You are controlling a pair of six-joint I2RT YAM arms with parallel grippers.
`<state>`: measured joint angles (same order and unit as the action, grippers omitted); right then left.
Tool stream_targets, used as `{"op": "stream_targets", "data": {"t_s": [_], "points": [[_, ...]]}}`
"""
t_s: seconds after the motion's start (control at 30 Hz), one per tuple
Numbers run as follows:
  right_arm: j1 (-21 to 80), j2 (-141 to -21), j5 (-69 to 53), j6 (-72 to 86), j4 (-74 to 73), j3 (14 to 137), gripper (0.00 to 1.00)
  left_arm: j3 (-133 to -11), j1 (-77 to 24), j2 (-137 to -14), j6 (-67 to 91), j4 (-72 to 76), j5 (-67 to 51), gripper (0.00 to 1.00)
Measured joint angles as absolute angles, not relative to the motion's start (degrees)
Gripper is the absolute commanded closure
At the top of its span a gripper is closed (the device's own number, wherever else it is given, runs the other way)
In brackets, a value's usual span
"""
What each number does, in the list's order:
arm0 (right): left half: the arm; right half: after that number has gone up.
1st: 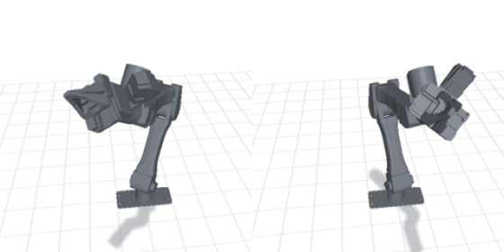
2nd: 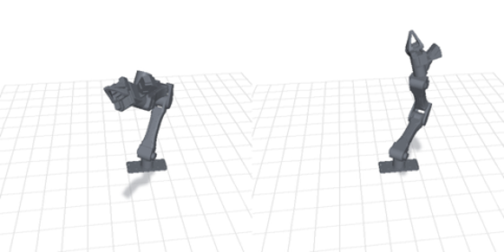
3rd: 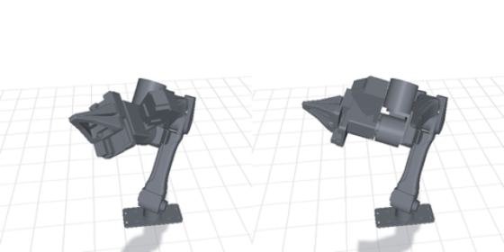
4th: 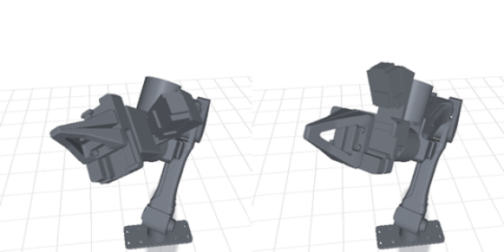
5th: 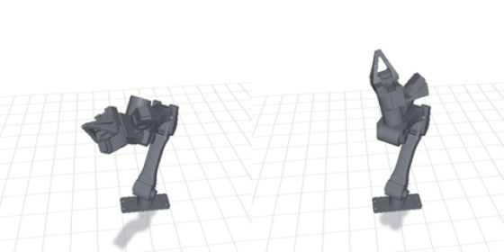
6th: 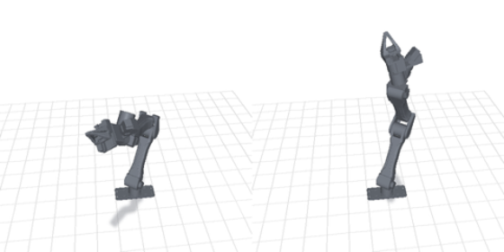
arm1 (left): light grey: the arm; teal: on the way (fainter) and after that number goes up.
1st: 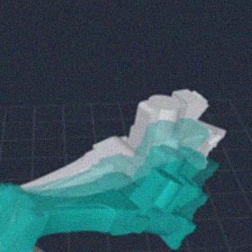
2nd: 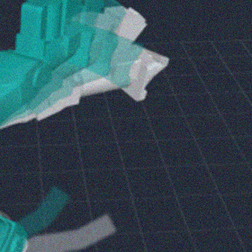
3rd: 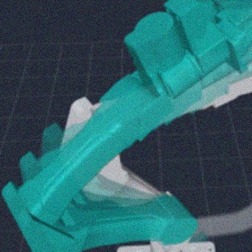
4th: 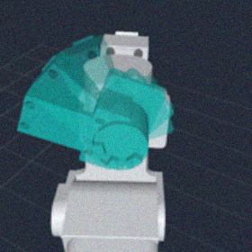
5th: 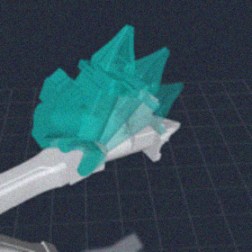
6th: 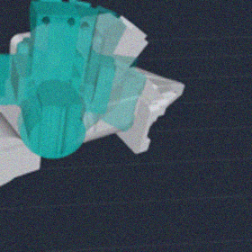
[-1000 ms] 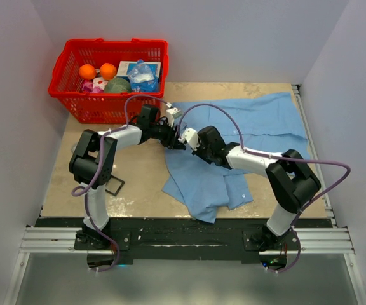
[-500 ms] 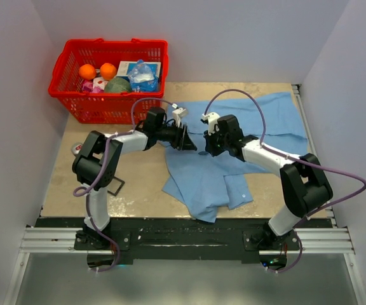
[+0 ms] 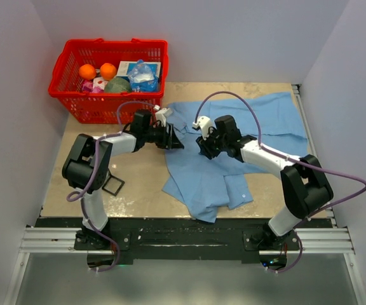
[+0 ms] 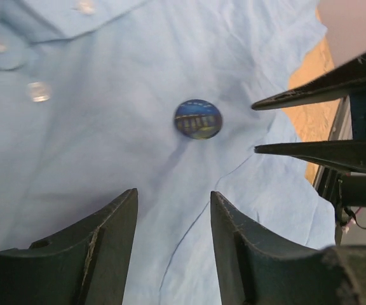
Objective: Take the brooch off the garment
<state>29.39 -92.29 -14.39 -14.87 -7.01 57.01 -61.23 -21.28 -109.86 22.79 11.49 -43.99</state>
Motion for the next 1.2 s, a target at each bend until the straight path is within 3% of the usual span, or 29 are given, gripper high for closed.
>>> {"op": "stream_targets", "data": {"t_s": [0.5,0.8,1.2], "points": [[32.2,-99.3,-12.7,-40.8,-16.4,65.2,0.62,-61.8,-17.3,-108.3,20.4,6.2,-41.7,0.47],[33.2,-101.6,-12.5,-44.7,-20.0,66.3,0.64,-61.8,-17.2,-108.3,20.4,6.3,-41.7,0.47],[34.6,-105.5,-5.4,-44.4,-18.8,67.9,0.82,-61.8,-17.2,-108.3,20.4,6.3,-41.7,0.47]]}}
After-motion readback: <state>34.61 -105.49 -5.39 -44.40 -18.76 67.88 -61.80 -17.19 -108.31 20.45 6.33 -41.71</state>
